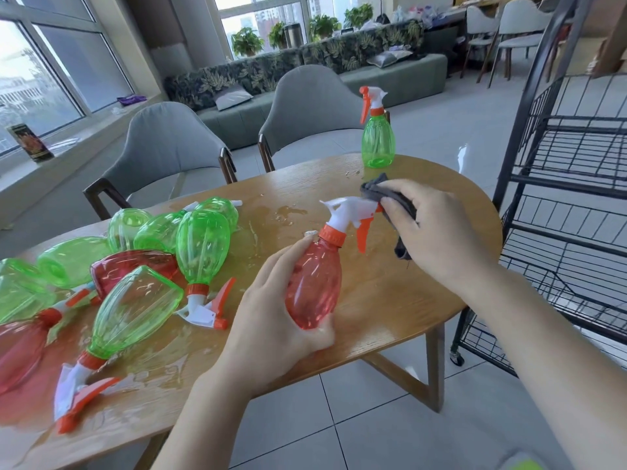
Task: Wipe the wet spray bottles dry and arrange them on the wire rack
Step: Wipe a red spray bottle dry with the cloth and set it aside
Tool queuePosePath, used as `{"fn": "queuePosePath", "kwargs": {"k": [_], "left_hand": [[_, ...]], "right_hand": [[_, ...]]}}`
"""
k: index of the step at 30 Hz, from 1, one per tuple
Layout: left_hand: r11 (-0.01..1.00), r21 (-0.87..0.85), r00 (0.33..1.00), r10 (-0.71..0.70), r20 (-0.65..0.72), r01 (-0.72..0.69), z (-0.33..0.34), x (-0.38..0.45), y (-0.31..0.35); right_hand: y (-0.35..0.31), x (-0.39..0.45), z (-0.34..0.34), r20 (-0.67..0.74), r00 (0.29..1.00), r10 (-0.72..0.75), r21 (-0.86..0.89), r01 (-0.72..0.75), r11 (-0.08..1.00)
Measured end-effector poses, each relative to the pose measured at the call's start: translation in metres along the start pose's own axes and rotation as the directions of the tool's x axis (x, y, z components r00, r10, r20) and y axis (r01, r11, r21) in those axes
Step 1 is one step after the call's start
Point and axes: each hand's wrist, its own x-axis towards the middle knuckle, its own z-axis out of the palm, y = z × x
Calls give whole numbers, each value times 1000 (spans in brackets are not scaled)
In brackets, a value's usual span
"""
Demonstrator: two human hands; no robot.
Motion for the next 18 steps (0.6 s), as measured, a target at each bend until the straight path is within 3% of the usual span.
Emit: {"fn": "queuePosePath", "kwargs": {"k": [3,7,18], "left_hand": [[994,104,1000,26,18,-28,-1,-1,0],[973,223,998,54,12,-56,3,-1,3],[946,324,1000,0,-13,4,11,3,9]], "right_hand": [[0,0,-4,97,995,34,-77,-27,997],[-7,-1,-8,124,992,37,-104,-24,994],[-42,-16,9,15,998,62,248,-64,967]]}}
